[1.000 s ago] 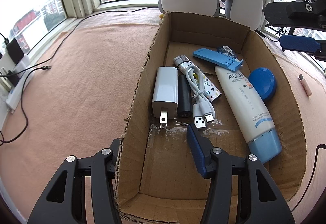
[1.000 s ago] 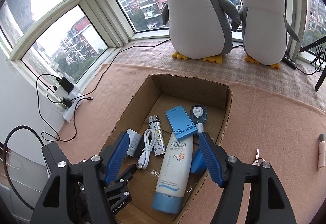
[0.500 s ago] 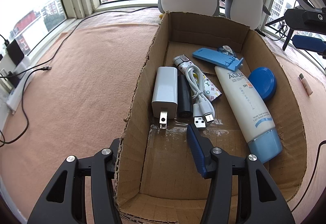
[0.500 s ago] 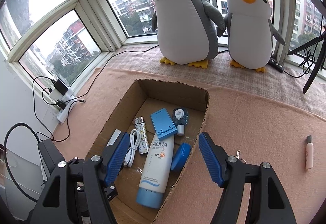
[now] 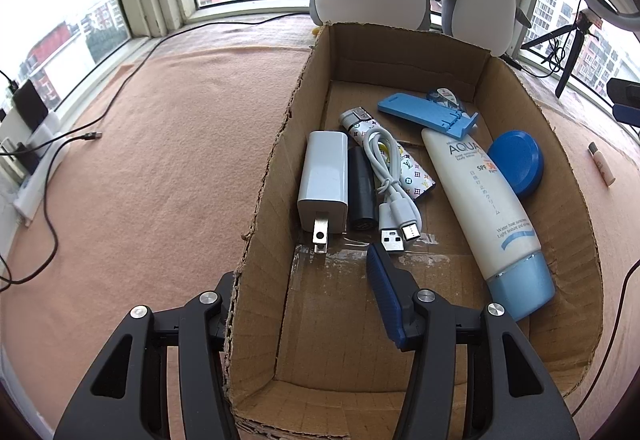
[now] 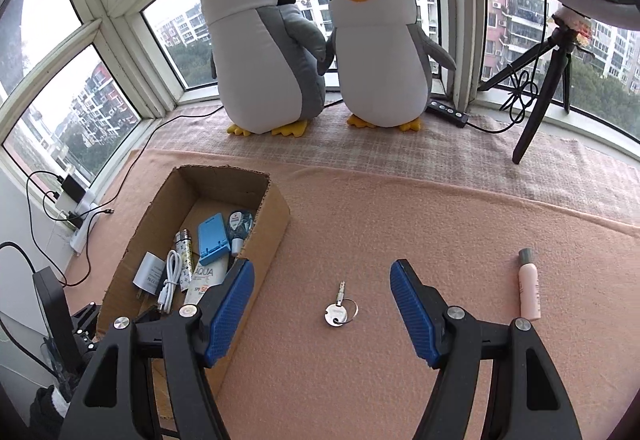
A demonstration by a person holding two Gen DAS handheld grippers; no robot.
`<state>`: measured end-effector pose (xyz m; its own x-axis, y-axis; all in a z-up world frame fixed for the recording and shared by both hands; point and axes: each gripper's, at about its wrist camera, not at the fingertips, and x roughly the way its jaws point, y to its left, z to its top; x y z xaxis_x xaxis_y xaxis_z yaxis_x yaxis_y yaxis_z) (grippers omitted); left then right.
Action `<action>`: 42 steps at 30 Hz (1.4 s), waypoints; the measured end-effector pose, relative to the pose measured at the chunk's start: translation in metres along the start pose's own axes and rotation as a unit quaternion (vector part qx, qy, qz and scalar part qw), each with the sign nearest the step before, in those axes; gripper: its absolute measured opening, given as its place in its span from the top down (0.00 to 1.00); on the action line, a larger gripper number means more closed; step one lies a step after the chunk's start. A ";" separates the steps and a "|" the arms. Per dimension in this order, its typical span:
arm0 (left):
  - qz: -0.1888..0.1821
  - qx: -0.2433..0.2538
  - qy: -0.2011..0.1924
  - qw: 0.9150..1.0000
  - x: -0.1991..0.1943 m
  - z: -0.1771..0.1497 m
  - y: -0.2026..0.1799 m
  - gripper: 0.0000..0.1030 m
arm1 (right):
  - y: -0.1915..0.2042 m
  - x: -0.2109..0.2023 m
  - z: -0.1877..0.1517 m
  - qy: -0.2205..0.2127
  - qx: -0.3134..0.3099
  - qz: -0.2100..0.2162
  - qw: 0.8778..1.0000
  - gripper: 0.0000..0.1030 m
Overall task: Organize rigid objects
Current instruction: 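Move the right tool to the pink lotion bottle, then close the right tool on the pink bottle and lift it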
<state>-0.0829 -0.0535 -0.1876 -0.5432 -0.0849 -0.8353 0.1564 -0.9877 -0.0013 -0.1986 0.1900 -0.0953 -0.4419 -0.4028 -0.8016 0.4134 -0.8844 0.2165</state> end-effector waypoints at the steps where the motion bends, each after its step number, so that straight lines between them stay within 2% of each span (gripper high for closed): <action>1: 0.000 0.000 0.000 1.000 0.000 0.000 0.000 0.48 | -0.008 -0.002 0.000 -0.001 0.003 -0.007 1.000 0.35; 14: 0.002 0.001 0.000 1.000 0.000 0.000 0.003 0.48 | -0.108 -0.002 -0.005 0.016 0.065 -0.080 0.995 0.36; 18: 0.002 0.001 0.000 1.000 0.000 -0.001 0.004 0.48 | -0.129 0.009 -0.007 0.034 0.075 -0.096 0.992 0.46; 21: 0.002 0.001 0.000 1.000 0.000 0.000 0.004 0.48 | -0.140 0.019 -0.009 0.046 0.082 -0.108 0.990 0.49; 26: 0.003 0.001 0.000 1.000 0.000 -0.001 0.004 0.48 | -0.154 0.033 -0.013 0.067 0.088 -0.121 0.986 0.62; 42: 0.003 0.001 0.001 1.000 0.000 0.000 0.004 0.47 | -0.152 0.056 -0.019 0.106 0.059 -0.142 0.982 0.82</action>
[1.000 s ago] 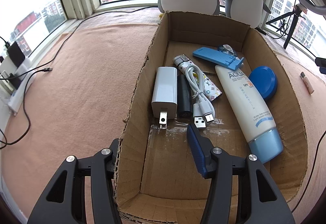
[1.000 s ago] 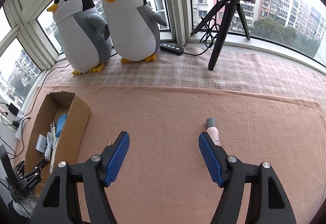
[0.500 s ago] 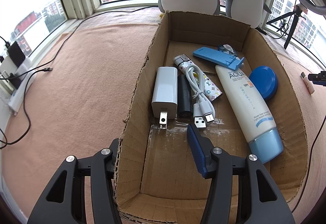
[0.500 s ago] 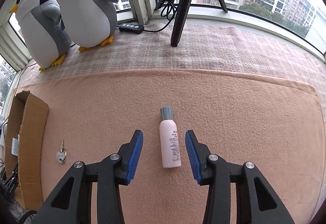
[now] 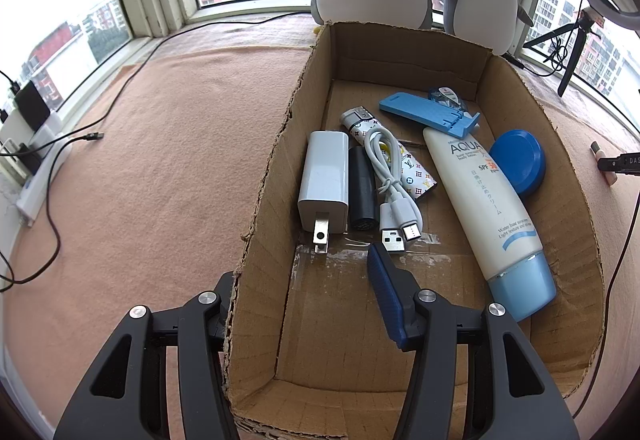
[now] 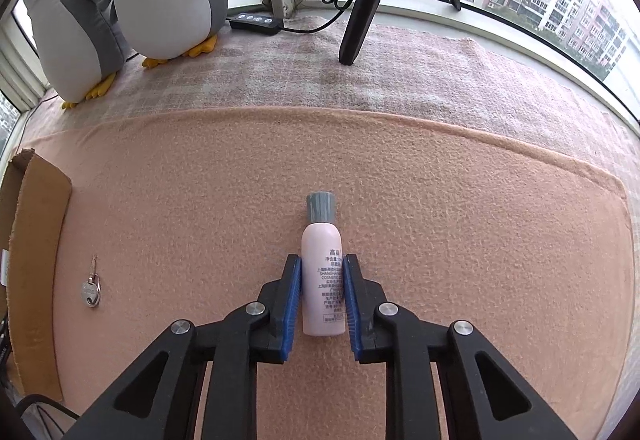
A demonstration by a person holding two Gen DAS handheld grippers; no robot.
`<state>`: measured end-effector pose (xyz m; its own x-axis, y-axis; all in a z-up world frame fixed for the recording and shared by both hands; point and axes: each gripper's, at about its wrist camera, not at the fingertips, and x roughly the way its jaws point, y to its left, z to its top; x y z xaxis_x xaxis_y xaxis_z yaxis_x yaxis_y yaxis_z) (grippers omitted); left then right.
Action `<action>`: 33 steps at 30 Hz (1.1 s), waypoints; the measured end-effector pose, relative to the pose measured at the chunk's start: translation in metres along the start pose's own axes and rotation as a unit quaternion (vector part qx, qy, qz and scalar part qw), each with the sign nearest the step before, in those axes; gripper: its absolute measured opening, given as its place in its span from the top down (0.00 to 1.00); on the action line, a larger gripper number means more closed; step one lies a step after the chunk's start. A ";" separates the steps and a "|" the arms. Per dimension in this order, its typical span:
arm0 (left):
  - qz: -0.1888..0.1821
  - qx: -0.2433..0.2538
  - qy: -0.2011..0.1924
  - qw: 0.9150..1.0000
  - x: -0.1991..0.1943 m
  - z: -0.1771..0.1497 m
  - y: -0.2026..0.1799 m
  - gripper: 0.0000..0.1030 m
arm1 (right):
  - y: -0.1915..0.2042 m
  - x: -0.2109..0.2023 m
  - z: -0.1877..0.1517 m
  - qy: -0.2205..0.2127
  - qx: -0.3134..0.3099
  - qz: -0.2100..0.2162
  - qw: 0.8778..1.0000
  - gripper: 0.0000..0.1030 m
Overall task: Organize rigid objects
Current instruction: 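Close the right tool on the pink bottle and lift it, then carry the pink bottle into the box and open the right tool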
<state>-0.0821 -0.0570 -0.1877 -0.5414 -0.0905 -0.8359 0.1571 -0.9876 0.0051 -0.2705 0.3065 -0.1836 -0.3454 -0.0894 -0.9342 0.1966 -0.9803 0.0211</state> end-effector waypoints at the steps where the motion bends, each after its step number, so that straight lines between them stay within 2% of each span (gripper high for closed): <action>1: 0.000 0.000 0.000 1.000 0.000 0.000 0.000 0.47 | 0.001 0.000 0.000 -0.001 -0.001 -0.001 1.000 0.82; 9: 0.000 0.000 0.000 1.000 0.000 0.000 -0.001 0.47 | 0.004 -0.007 -0.007 -0.008 0.002 0.003 1.000 0.83; 18: 0.000 0.000 0.000 1.000 0.000 0.001 0.001 0.47 | 0.034 -0.046 -0.018 -0.052 -0.014 0.026 0.998 0.83; 26: 0.000 0.000 0.000 1.000 0.000 0.001 0.000 0.47 | 0.095 -0.092 -0.020 -0.097 -0.067 0.080 0.990 0.83; 33: -0.001 -0.002 0.000 1.000 0.000 0.001 0.001 0.47 | 0.159 -0.114 -0.023 -0.114 -0.117 0.130 0.978 0.83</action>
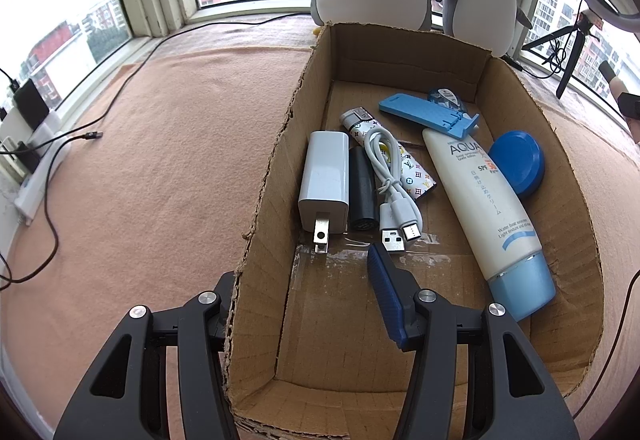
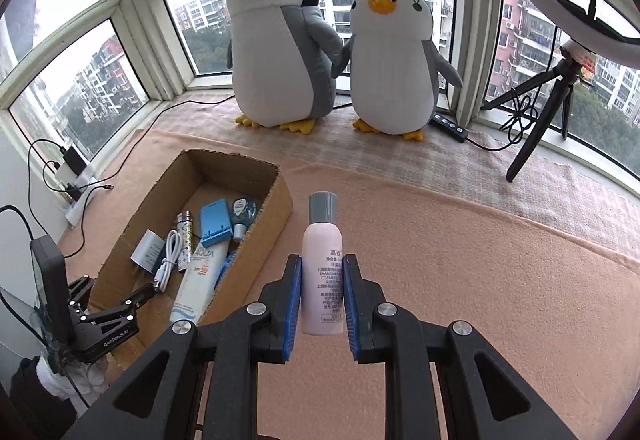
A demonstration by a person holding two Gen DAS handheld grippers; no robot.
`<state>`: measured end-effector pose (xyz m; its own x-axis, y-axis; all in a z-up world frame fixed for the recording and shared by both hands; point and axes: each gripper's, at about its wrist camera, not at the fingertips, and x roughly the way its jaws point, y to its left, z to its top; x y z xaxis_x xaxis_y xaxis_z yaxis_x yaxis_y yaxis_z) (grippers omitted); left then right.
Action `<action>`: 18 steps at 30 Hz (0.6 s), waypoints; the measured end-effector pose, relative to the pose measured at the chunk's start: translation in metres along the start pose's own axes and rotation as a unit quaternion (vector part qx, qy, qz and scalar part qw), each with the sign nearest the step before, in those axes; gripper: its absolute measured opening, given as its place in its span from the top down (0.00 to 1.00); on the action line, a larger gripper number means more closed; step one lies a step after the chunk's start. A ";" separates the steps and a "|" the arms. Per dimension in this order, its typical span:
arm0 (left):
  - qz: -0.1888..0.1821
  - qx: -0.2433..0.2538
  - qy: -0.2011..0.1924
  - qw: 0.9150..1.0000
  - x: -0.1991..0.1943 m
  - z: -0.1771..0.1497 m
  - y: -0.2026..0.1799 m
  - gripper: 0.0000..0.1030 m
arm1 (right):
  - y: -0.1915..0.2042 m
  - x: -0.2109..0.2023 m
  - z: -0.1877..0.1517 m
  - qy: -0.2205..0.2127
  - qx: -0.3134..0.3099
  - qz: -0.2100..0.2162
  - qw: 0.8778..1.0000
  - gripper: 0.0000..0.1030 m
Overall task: Organize rigid objects
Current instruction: 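Carry the pink bottle into the box and open the right tool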
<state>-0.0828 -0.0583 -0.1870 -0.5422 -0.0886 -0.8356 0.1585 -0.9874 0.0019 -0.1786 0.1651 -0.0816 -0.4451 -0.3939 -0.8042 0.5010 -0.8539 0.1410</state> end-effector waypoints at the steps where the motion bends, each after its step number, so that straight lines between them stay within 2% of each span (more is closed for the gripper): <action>1: 0.000 0.000 0.000 1.000 0.000 0.000 0.000 0.47 | 0.008 0.000 0.001 -0.001 -0.005 0.007 1.000 0.83; 8: -0.002 -0.002 0.000 1.000 0.000 0.000 -0.001 0.48 | 0.055 0.014 0.005 0.009 -0.029 0.054 0.998 0.83; 18: -0.005 -0.006 -0.001 1.000 0.000 -0.001 -0.002 0.48 | 0.097 0.044 0.003 0.036 -0.044 0.089 0.994 0.83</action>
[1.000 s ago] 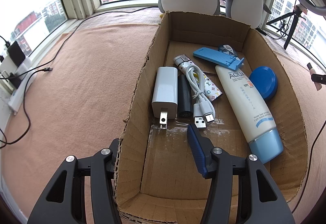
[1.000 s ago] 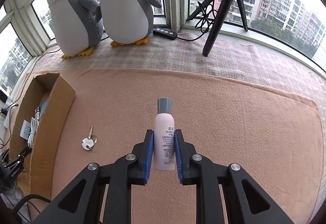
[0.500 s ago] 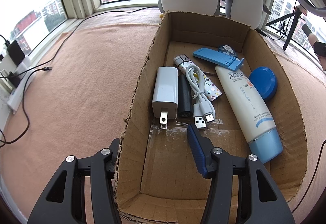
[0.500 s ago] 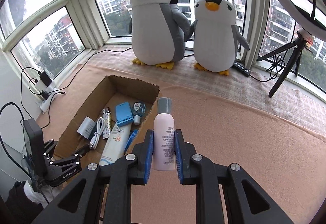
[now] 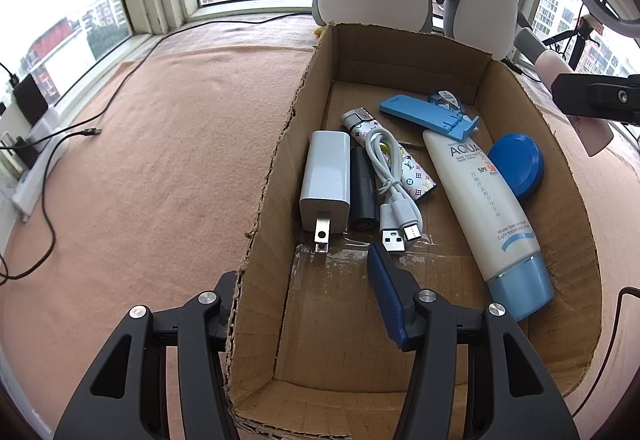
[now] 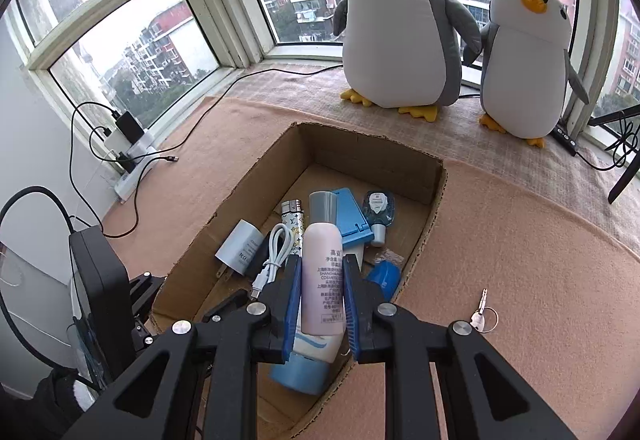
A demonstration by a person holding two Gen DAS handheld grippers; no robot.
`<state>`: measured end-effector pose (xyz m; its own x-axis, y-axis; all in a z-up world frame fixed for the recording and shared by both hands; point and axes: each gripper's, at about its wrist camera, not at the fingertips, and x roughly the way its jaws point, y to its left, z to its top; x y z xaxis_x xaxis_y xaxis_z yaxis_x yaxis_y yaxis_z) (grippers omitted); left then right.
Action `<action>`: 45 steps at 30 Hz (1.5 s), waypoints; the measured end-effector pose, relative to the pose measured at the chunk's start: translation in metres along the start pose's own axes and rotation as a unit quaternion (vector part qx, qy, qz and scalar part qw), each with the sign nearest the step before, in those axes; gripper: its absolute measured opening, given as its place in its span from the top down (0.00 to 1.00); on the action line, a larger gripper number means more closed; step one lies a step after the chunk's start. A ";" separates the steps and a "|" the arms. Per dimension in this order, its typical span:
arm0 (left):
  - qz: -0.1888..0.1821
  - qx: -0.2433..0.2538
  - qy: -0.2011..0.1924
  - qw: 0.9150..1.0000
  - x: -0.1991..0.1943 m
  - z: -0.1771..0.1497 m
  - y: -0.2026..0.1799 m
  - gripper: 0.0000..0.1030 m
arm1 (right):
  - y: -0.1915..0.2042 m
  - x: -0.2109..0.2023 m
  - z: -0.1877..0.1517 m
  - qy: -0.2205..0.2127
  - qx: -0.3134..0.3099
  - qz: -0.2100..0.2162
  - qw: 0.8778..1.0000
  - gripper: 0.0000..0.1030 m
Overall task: Organize rigid objects
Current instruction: 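Carry the pink bottle into the box and open the right tool, then move the right tool to the silver key on the carpet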
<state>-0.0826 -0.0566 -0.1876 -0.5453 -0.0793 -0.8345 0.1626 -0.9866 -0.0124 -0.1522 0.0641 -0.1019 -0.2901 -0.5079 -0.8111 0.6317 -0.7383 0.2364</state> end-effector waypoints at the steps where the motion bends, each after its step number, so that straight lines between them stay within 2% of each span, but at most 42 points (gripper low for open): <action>1: 0.000 0.000 0.000 1.000 0.000 0.000 0.000 0.48 | 0.003 0.003 0.000 0.001 -0.002 0.001 1.000 0.83; 10: -0.001 -0.002 0.000 1.000 0.000 0.000 0.000 0.48 | 0.019 0.022 0.002 0.019 -0.015 0.023 0.999 0.82; 11: -0.001 -0.001 0.000 1.000 0.000 0.000 0.000 0.47 | 0.020 0.022 0.002 0.019 -0.016 0.027 0.999 0.79; 12: -0.001 -0.001 0.000 1.000 0.000 0.000 0.000 0.47 | 0.021 0.022 0.003 0.017 -0.016 0.023 0.999 0.66; 14: -0.001 -0.002 0.000 1.000 0.000 0.000 0.001 0.47 | 0.020 0.019 0.003 0.005 -0.011 0.014 1.000 0.46; 26: -0.001 -0.001 -0.001 1.000 0.001 0.001 0.001 0.47 | 0.014 0.011 0.007 -0.009 0.000 0.004 1.000 0.41; 28: -0.001 -0.001 -0.001 1.000 0.001 0.001 0.001 0.47 | 0.013 0.010 0.007 -0.011 -0.001 0.002 1.000 0.39; 32: -0.001 -0.001 -0.001 1.000 0.001 0.001 0.001 0.47 | 0.010 0.005 0.007 -0.018 0.002 0.000 1.000 0.27; 38: -0.001 -0.001 -0.001 1.000 0.001 0.001 0.001 0.47 | -0.001 -0.001 0.007 -0.019 0.004 -0.011 1.000 0.22; 45: -0.001 -0.001 -0.001 1.000 0.001 0.001 0.001 0.47 | -0.025 -0.014 0.003 -0.023 0.021 -0.026 0.999 0.21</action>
<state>-0.0834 -0.0576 -0.1879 -0.5466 -0.0784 -0.8337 0.1634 -0.9865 -0.0143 -0.1660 0.0884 -0.0954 -0.3558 -0.4869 -0.7977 0.5835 -0.7825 0.2174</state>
